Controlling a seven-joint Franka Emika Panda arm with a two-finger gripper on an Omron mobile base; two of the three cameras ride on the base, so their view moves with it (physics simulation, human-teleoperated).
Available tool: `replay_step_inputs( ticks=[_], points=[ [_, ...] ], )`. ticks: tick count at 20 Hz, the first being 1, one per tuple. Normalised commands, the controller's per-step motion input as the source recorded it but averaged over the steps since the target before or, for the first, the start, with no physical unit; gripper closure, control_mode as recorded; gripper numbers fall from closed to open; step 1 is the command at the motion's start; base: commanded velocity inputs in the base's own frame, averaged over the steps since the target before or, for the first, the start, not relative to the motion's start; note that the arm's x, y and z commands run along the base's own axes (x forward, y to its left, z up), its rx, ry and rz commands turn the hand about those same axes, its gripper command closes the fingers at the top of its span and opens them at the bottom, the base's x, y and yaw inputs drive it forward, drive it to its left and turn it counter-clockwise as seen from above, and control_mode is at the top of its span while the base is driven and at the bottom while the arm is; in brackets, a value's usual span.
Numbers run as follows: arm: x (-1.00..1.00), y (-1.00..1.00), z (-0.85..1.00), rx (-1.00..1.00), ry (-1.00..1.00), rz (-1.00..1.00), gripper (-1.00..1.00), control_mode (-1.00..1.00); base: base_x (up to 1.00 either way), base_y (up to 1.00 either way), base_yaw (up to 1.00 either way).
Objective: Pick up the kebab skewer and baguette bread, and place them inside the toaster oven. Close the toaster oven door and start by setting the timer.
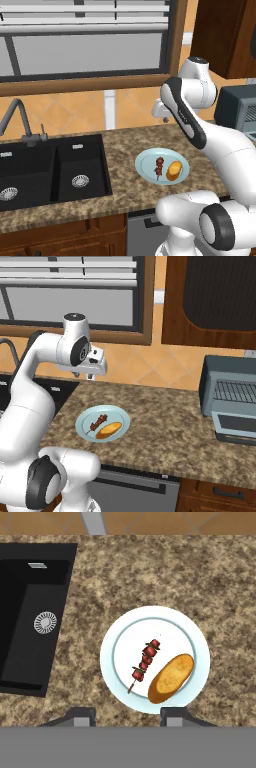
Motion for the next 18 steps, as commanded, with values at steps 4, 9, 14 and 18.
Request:
replay_step_inputs(
  ticks=[4, 9, 14, 18],
  points=[
    [0.00, 0.00, 0.00, 0.00, 0.00, 0.00, -1.00, 1.00, 0.00, 0.00, 0.00],
    [0.00, 0.00, 0.00, 0.00, 0.00, 0.00, -1.00, 1.00, 0.00, 0.00, 0.00],
    [0.00, 0.00, 0.00, 0.00, 0.00, 0.00, -1.00, 1.00, 0.05, -0.18, 0.00],
    [0.00, 0.00, 0.00, 0.00, 0.00, 0.00, -1.00, 1.00, 0.00, -0.86, 0.00]
  ],
)
